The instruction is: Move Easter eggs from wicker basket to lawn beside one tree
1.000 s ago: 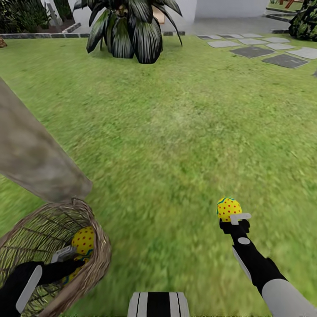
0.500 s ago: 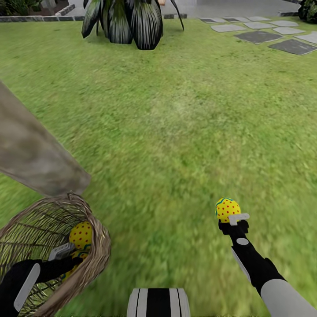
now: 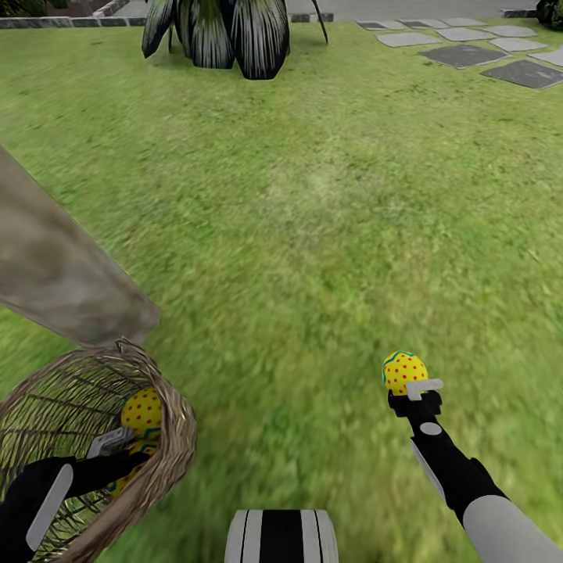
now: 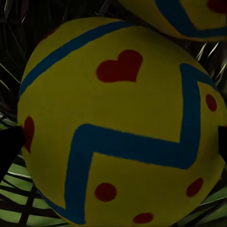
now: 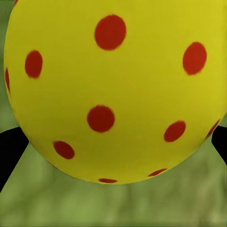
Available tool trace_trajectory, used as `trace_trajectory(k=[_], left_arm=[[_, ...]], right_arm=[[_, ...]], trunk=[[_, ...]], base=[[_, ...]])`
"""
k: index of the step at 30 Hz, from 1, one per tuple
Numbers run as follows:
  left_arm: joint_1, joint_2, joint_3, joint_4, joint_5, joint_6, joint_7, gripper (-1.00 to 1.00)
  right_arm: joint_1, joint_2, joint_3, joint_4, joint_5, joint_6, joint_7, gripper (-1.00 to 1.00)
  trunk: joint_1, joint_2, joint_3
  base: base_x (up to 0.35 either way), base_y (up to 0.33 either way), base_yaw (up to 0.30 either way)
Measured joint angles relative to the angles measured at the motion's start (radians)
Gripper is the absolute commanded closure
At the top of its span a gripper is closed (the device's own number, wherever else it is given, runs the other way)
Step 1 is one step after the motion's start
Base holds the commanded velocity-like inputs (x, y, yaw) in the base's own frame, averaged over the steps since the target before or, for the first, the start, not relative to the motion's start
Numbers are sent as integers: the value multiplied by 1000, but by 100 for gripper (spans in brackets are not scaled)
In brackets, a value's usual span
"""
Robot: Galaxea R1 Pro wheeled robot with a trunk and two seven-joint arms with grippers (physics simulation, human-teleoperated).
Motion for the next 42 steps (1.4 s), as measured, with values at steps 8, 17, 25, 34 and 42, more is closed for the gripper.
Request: trace_trajectory(k=[8, 17, 25, 34, 42], left_arm=[[0, 0, 2, 1, -1, 0, -3, 100], [0, -1, 2, -2, 0, 0, -4, 100], [0, -2, 2, -4, -6, -1, -3, 100], [0, -17, 14, -10, -23, -2, -2, 100], [0, -17, 14, -10, -23, -2, -2, 100]], right_arm=[[0, -2, -1, 0, 0, -1, 2, 100], [1, -2, -1, 0, 0, 0, 2, 100], [0, -2, -1, 0, 0, 0, 2, 100], [0, -2, -1, 0, 0, 0, 2, 100], [0, -2, 0, 29, 0, -1, 2, 100]], trunk=[[0, 0, 0], [0, 0, 0], [0, 0, 0], [0, 0, 0], [0, 0, 0]], base=[[0, 0, 0], [0, 0, 0], [0, 0, 0], [0, 0, 0], [0, 0, 0]])
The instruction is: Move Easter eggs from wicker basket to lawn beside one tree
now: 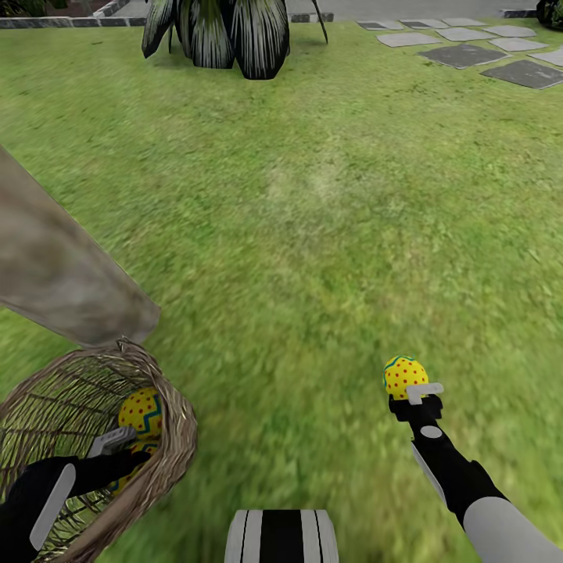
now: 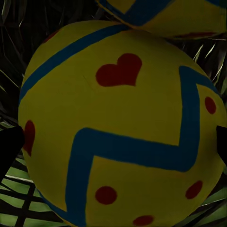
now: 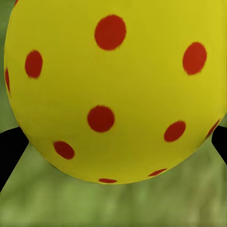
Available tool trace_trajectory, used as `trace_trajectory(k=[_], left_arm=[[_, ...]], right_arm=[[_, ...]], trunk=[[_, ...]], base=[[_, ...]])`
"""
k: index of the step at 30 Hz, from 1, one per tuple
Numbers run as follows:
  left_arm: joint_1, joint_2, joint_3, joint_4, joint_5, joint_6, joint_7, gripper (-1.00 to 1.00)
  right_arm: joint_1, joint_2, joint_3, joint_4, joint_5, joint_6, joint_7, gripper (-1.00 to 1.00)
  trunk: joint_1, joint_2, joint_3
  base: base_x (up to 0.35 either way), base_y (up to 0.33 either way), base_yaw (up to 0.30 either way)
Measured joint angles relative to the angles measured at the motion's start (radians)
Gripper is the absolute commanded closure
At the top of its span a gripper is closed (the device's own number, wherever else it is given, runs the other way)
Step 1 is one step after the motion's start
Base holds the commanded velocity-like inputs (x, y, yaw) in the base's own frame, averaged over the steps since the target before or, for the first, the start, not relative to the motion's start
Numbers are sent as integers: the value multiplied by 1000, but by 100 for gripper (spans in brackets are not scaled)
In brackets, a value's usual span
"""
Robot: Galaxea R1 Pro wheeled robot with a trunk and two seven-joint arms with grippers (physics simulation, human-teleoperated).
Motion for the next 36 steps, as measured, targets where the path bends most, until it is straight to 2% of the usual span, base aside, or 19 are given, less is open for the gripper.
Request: trace_trajectory(k=[2, 8, 9, 10, 15, 19, 22, 36], left_arm=[[0, 0, -12, 15, 12, 0, 0, 100], [0, -9, -15, 58, 50, 4, -1, 100], [0, -20, -16, 56, 40, 3, 1, 100], [0, -25, -17, 64, 50, 4, 0, 100], [0, -29, -17, 105, 67, 6, 1, 100], [0, -29, -16, 139, 63, 5, 1, 100], [1, -30, -16, 140, 41, 3, 2, 100], [1, -34, -16, 142, 42, 3, 2, 100]], right_arm=[[0, 0, 0, -1, 0, 0, -1, 100], [-1, 0, 0, -1, 0, 2, -1, 100], [-1, 0, 0, 0, 1, 2, -1, 100], [-1, 0, 0, 0, 1, 2, -1, 100], [0, 1, 1, 4, 1, 1, -1, 100], [0, 2, 1, 5, 1, 1, -1, 100], [0, 3, 1, 5, 1, 1, -1, 100], [0, 11, 8, 6, 1, 1, -1, 100]], trunk=[[-1, 0, 8], [-3, 2, 31], [-3, 2, 35], [-4, 2, 39], [-7, 3, 58], [-8, 4, 73], [-10, 5, 85], [-16, 8, 139]], base=[[0, 0, 0], [-107, 0, 0], [-323, 0, 0], [-332, 0, 0], [-181, 0, 0], [-3, 0, 0], [0, 0, 0], [-34, 0, 0]])
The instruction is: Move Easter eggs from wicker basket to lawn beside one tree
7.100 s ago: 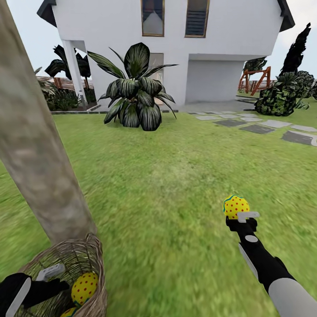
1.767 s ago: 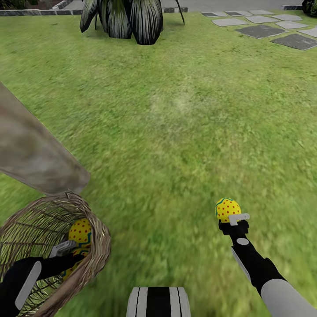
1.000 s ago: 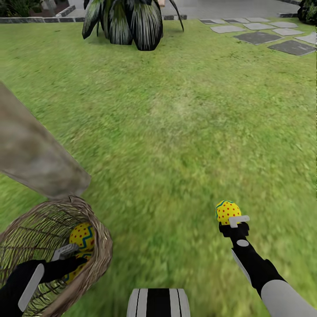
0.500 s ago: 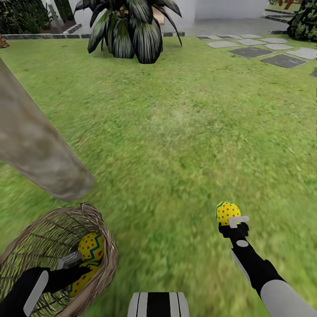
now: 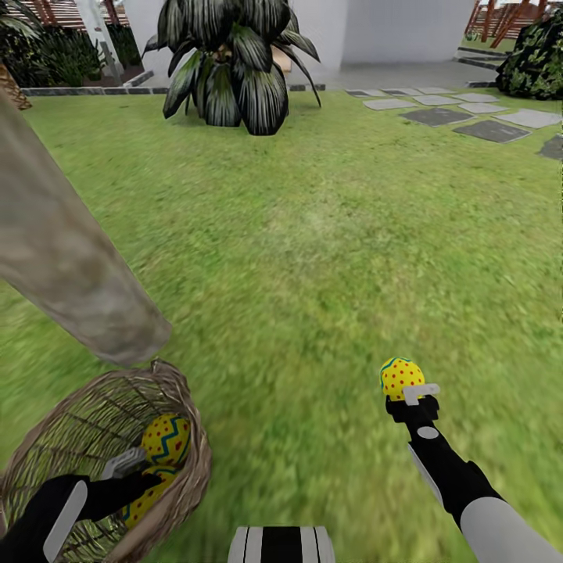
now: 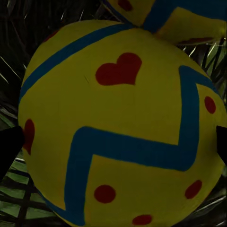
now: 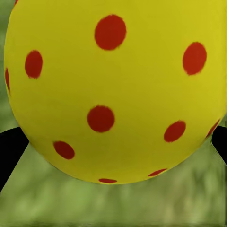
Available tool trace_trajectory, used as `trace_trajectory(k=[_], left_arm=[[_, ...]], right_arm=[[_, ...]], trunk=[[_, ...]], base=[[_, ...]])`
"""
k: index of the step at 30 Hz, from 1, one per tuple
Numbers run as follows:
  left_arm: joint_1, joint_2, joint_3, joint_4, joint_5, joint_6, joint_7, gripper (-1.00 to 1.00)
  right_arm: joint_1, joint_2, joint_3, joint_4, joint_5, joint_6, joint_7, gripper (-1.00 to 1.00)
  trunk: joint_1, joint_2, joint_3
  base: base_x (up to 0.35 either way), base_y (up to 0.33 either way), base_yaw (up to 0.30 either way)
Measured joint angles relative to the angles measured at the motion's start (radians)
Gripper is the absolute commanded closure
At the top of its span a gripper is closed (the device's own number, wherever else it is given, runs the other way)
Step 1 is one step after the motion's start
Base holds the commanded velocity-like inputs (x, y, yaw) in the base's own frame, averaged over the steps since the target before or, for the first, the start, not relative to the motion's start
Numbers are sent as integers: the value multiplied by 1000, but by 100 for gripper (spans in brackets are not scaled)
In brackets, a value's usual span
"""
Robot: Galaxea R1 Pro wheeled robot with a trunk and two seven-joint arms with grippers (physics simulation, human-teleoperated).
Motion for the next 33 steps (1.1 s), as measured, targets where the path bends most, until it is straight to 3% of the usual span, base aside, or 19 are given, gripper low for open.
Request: trace_trajectory(k=[8, 25, 33], left_arm=[[0, -9, 1, 0, -3, -2, 0, 100], [0, -8, 4, -1, -1, -1, 0, 100], [0, -10, 3, 0, 0, -1, -1, 100]], right_arm=[[0, 13, 1, 0, 1, 0, 0, 100], [0, 15, 2, 2, 1, 0, 0, 100], [0, 20, 27, 2, 0, 0, 0, 100]], trunk=[[-4, 2, 31], [-11, 6, 97], [-15, 8, 128]], base=[[-1, 0, 0], [-21, 13, 0], [-62, 38, 0]])
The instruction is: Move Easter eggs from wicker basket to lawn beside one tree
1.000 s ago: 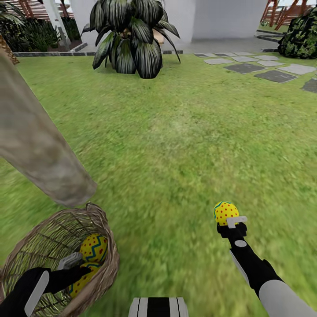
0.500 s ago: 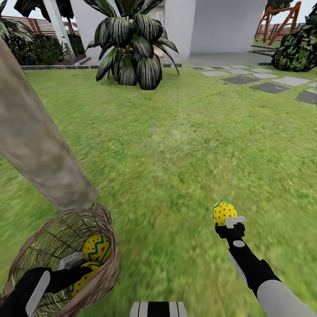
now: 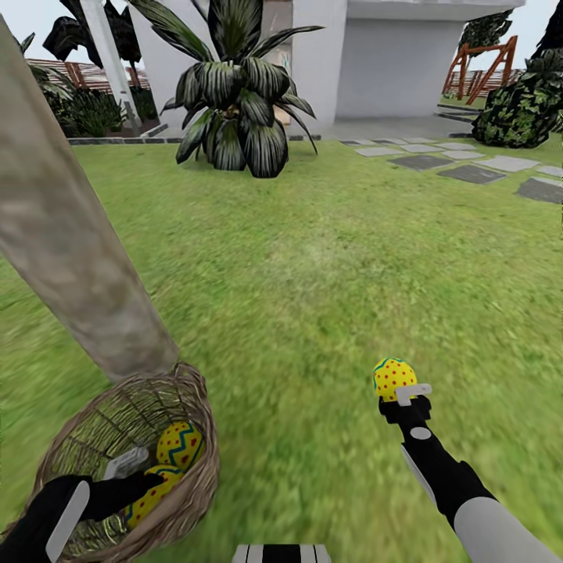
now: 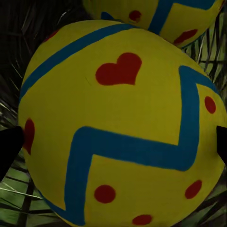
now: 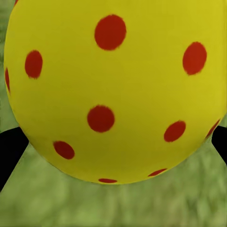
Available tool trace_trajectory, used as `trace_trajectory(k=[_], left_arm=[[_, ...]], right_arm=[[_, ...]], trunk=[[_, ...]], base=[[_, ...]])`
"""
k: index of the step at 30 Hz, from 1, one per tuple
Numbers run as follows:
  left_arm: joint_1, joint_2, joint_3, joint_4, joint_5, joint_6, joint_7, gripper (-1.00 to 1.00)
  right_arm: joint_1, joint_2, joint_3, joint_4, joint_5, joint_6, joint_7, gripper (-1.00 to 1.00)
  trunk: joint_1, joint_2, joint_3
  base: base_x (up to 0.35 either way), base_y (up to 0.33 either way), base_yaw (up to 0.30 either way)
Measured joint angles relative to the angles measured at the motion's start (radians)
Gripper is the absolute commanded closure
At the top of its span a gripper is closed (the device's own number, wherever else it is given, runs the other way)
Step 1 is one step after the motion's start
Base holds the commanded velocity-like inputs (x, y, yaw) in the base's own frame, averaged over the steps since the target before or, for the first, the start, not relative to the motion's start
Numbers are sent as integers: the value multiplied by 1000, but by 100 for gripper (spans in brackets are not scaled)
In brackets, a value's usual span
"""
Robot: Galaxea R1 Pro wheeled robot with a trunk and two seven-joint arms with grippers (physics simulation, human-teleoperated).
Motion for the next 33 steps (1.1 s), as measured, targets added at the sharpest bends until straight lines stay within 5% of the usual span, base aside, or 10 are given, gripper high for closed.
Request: trace_trajectory(k=[6, 33], left_arm=[[0, -2, -1, 3, -4, -41, 0, 100], [0, 7, -1, -14, -2, -31, -5, 100]], right_arm=[[0, 9, 0, 1, 0, 0, 0, 100], [0, 16, 23, 2, -5, 7, 3, 100]], trunk=[[-3, 1, 23], [-15, 8, 128]], base=[[0, 0, 0], [0, 0, 0]])
